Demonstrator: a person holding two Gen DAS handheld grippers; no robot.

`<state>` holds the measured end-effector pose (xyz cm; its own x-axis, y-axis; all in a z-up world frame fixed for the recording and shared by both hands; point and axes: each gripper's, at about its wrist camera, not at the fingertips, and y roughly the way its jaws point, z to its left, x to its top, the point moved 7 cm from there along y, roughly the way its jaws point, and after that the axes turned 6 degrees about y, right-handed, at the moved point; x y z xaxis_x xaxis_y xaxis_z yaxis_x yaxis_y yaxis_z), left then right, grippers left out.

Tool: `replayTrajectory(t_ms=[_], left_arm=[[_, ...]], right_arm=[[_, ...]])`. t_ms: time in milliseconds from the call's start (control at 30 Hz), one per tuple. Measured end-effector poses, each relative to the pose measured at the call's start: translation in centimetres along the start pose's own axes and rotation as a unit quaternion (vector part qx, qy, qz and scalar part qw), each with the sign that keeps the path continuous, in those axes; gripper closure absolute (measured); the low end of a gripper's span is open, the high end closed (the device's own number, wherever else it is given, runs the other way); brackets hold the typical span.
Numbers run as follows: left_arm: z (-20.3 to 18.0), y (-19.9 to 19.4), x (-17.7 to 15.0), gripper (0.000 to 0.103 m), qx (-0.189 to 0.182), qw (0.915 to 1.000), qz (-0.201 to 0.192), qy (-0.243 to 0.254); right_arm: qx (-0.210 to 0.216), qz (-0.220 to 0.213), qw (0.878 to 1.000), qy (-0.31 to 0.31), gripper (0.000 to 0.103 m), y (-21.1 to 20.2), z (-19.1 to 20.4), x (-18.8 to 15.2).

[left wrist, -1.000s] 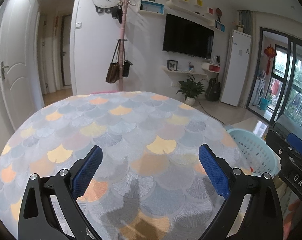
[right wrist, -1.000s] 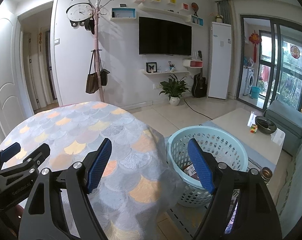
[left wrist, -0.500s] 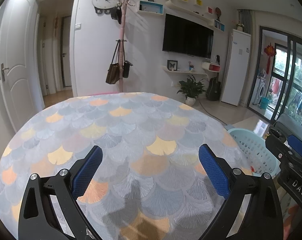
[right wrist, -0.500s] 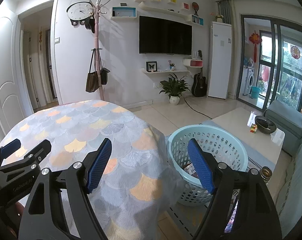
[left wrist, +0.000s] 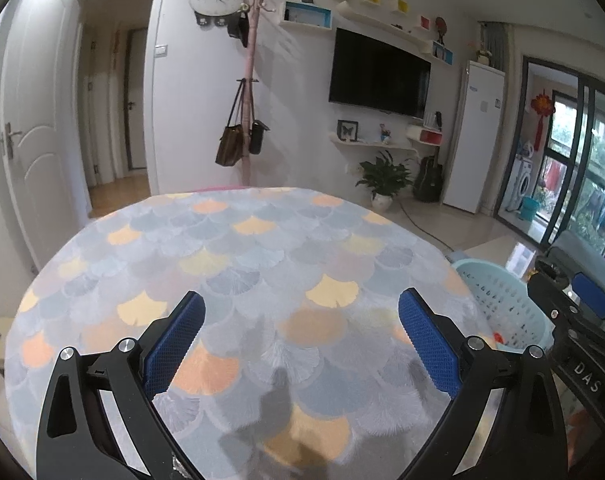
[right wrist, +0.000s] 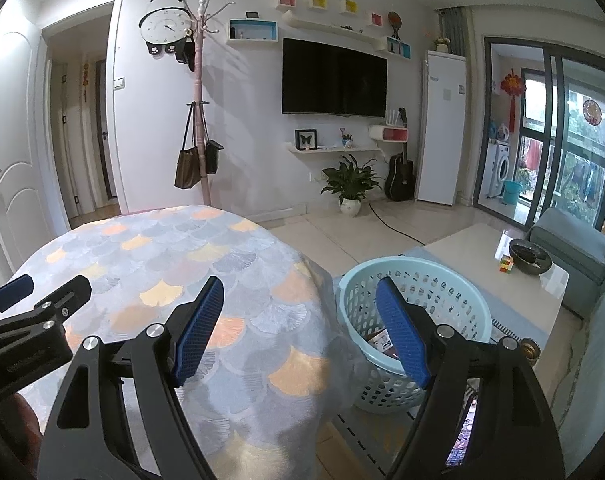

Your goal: Collect trash

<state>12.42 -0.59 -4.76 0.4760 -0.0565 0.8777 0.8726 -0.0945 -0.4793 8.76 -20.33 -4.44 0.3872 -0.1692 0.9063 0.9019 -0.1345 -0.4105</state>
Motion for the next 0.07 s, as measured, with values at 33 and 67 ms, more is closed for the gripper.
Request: replayTrajectory(t_ms=[33, 67], left_arm=[[0.26, -0.28, 0.03, 0.009, 0.008, 1.0, -0.004, 0.0], [0.41, -0.52, 0.09, 0.009, 0.012, 0.9999, -0.006, 0.002]], right_arm=[[0.001, -0.001, 1.0, -0.002, 0.029, -0.09, 0.12, 0.03], [0.001, -0.001, 1.0, -0.003, 0.029, -0.12, 0.22, 0.09]])
